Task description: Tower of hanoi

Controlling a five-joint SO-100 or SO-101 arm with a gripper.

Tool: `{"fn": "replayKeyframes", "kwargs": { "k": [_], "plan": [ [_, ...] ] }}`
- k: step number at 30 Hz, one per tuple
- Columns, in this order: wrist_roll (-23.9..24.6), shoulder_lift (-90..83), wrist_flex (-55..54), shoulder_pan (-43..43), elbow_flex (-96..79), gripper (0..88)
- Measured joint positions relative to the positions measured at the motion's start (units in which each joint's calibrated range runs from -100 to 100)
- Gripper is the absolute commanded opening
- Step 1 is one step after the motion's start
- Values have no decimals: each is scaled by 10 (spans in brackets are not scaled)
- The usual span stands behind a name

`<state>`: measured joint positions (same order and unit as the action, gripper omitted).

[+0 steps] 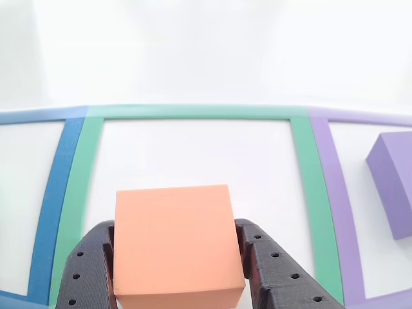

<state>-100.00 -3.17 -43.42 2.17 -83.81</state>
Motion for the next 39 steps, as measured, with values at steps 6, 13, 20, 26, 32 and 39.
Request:
{"fn": "replayKeyframes", "kwargs": {
  "k": [6,13,20,26,32,39],
  "plan": [
    [0,105,-71,-5,47,83],
    [0,172,-109,-9,96,92],
    [0,201,-135,-12,108,158],
    [0,206,-141,-14,108,227],
    [0,212,-141,-21,107,273],
    [0,196,-141,-22,105,283]
  ]
}}
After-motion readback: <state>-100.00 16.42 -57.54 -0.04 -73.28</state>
